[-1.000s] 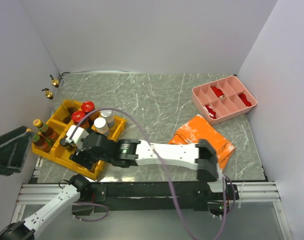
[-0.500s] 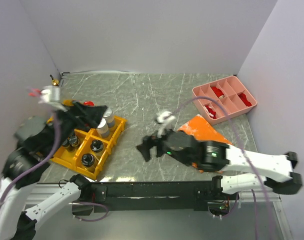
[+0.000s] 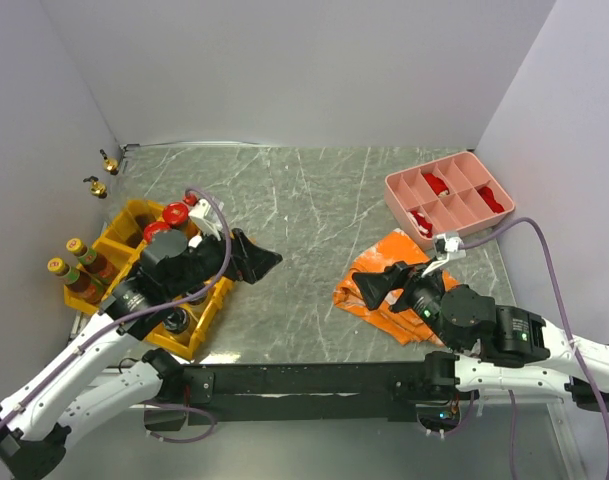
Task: Organize the condiment bottles
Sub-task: Reset both arms
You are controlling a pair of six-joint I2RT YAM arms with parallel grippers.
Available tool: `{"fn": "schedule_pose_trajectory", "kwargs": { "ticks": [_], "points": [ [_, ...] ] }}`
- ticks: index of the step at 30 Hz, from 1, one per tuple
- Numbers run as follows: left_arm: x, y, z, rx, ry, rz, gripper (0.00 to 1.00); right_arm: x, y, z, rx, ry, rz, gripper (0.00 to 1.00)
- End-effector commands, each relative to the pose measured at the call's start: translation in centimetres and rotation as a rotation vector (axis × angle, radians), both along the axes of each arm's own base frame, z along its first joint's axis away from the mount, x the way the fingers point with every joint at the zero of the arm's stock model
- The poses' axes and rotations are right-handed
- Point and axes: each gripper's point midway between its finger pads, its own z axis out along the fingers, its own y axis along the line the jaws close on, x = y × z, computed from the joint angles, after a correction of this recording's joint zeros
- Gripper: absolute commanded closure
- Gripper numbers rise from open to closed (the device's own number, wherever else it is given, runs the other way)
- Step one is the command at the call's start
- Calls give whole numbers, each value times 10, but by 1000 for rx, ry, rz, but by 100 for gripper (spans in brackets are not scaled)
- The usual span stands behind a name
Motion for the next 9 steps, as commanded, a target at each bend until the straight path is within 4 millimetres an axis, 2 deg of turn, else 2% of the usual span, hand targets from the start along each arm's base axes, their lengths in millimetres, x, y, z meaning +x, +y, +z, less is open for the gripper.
{"fn": "schedule_pose_trajectory", "kwargs": {
  "ticks": [1, 9],
  "points": [
    [-13, -11, 44, -127, -132, -73, 3, 11, -17, -2, -20, 8, -120, 0],
    [-26, -11, 53, -157, -142, -110, 3, 13, -9, -4, -11, 7, -118, 0]
  ]
}}
